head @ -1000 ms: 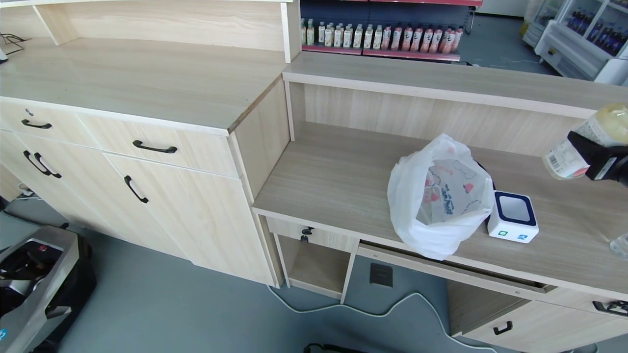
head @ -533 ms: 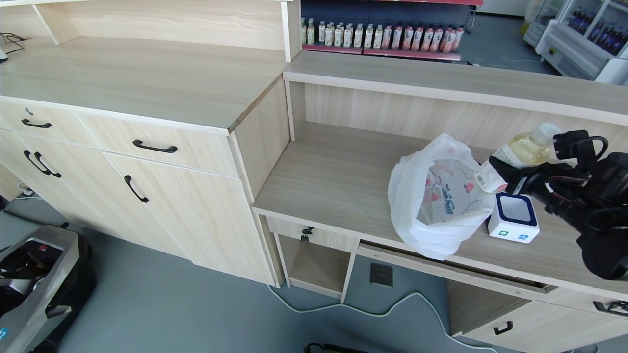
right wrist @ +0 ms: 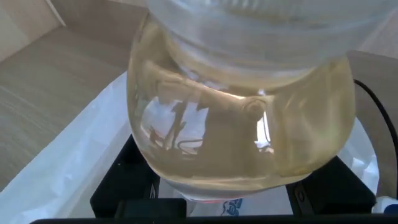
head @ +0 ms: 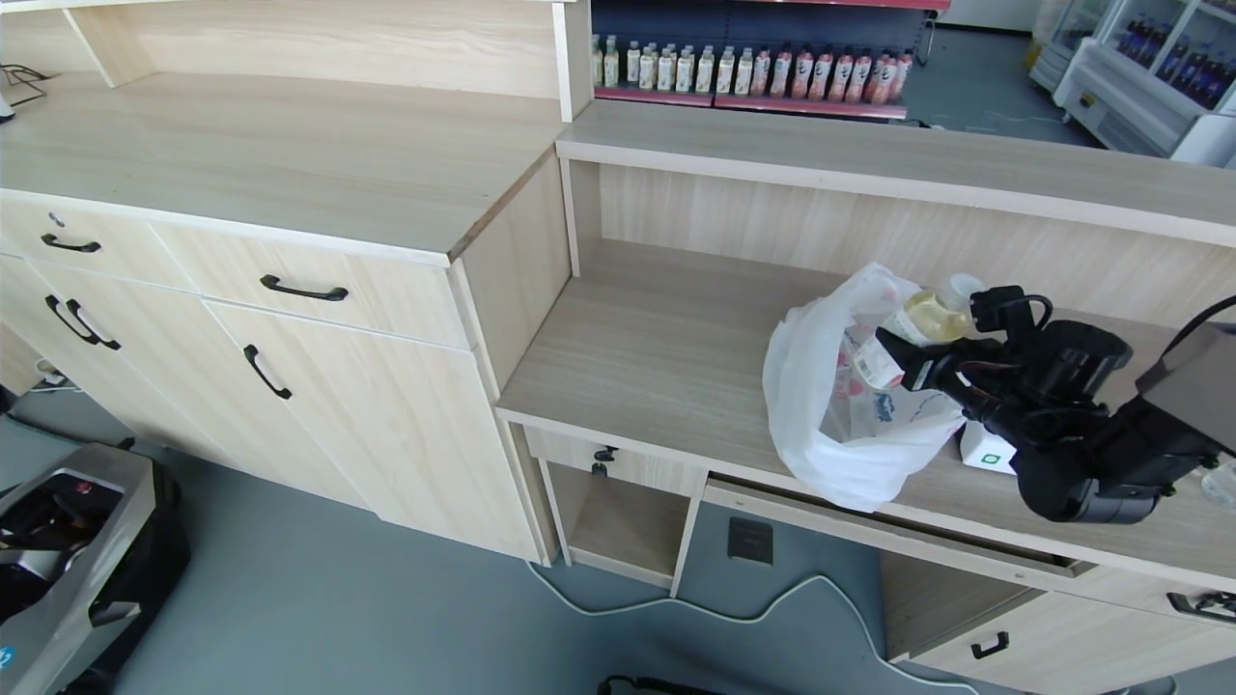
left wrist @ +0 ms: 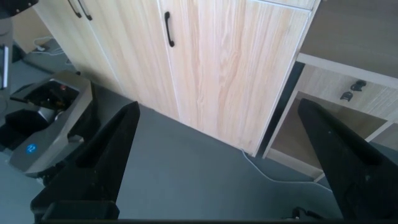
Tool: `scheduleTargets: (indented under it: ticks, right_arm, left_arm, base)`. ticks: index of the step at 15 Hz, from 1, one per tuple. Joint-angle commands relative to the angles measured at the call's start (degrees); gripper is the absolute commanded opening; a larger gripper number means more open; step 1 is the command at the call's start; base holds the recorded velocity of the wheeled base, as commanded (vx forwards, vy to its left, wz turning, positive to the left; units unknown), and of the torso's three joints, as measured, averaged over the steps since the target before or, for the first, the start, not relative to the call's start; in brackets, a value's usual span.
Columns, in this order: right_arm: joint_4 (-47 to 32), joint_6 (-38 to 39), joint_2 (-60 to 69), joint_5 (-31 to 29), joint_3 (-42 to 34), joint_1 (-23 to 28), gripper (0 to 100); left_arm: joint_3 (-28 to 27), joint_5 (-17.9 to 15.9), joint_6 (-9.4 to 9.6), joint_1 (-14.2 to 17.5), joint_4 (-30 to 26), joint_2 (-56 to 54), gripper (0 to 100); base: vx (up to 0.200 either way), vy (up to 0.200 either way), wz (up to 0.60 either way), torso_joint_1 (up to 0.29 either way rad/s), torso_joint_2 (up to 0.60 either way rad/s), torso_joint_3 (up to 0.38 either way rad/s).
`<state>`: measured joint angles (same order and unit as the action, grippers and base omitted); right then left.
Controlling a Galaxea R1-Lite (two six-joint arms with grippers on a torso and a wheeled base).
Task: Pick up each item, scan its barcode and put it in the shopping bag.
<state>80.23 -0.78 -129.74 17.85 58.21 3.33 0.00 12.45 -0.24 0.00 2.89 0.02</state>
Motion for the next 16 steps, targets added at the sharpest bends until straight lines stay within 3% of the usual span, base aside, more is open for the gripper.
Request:
scheduleTargets:
  ticks: [1, 5, 16]
  right_arm:
    - [-0.1, 0.1, -4.7, 0.2, 3.6, -1.0, 0]
    - [-1.2, -0.1, -10.4, 0.2, 10.1, -3.6, 0]
    - [-3.4, -2.5, -12.9, -0.1, 13.0, -3.9, 0]
  left_arm:
    - [0.0, 0.0, -0.02, 0.0, 0.0, 0.0, 100]
    - [0.0, 0.0, -0.02, 0.0, 0.0, 0.0, 100]
    - [0.0, 0.0, 0.07, 0.0, 0.0, 0.0, 100]
  base:
    - [0.0, 0.0, 0.0, 0.0, 0.0, 0.0]
    - [0.0, 0.0, 0.0, 0.0, 0.0, 0.0]
    - [0.0, 0.0, 0.0, 0.0, 0.0, 0.0]
